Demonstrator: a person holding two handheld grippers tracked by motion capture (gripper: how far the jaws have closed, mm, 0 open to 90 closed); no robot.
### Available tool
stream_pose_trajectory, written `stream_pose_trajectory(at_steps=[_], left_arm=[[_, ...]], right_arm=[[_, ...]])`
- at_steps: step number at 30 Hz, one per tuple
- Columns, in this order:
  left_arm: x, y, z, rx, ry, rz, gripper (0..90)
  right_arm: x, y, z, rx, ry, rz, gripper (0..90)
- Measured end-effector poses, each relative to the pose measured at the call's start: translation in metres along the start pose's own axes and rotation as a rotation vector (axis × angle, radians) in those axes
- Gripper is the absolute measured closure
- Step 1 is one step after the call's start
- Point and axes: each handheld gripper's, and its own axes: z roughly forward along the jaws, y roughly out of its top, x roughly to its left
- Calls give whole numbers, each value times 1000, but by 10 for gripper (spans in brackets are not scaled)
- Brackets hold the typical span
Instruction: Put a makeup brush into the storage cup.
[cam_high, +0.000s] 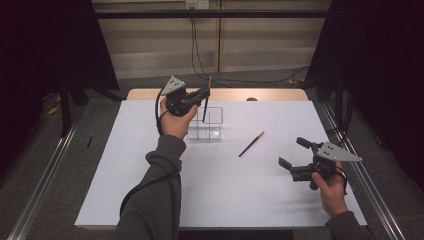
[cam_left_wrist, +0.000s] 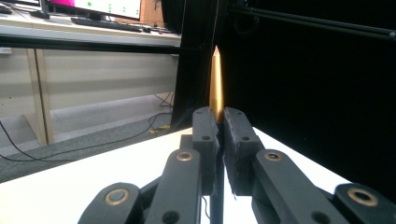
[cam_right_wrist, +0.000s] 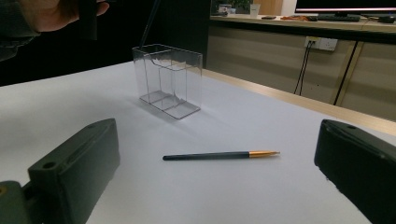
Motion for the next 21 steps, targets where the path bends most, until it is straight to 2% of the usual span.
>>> stream_pose_trajectory(at_steps=[3,4,5,7,8,11,15,18,19,21], left_arm=[[0,0,2,12,-1,17,840],[-1,0,4,-3,3,2,840],[0,0,3,11,1,16,840],[0,0,5,10,-7,19,840],[-2,-1,7,-7,1,-1,840],[-2,-1,9,11,-6,19,840],[-3,-1,12,-4,-18,-8,840],[-2,0,13,8,-10,19,840],[-3,0,15,-2,-12,5,840],[-3,0,16,-4,-11,8,840]], right_arm=[[-1,0,0,-2,1,2,0],[-1,-1,0,0,5,5,0],[-1,0,0,0,4,2,0],[-1,0,0,-2,6,1,0],[-1,0,0,-3,3,3,0],[0,-1,0,5,2,8,0],[-1,-1,0,6,3,6,0],[-1,-1,0,6,0,10,0],[-1,-1,0,5,1,10,0],[-1,-1,-1,4,0,10,0]])
